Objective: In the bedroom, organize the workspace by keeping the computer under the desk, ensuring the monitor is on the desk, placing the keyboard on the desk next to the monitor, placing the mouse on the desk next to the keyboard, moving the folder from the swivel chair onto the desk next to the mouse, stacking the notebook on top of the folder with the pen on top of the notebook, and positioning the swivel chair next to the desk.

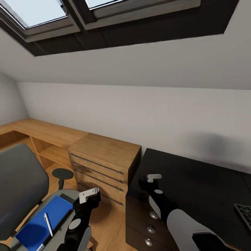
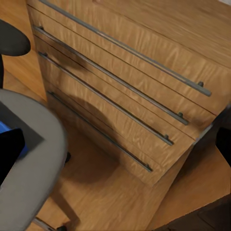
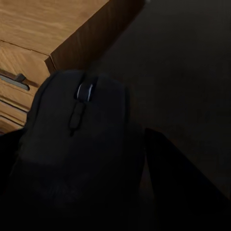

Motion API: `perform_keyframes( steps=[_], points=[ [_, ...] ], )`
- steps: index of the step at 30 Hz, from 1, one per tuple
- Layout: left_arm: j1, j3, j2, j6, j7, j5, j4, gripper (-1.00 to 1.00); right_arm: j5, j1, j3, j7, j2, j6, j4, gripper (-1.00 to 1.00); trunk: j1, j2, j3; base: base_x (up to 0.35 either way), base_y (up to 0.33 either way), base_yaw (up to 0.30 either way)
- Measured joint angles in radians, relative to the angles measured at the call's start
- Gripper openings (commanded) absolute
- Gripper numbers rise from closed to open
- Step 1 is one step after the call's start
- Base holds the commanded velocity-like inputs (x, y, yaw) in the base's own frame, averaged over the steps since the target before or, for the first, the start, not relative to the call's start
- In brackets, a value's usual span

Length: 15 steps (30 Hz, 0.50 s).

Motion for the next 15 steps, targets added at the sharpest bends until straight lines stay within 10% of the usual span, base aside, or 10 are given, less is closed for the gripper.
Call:
perform_keyframes(
  steps=[15],
  points=[
    [0.0, 0.0, 0.0, 0.0, 0.0, 0.0, 0.0, 1.0, 0.0, 0.0, 0.046, -0.043, 0.006, 0.007, 0.036, -1.0, 0.0, 0.0, 0.0, 0.014, 0.011, 0.0]
  ],
)
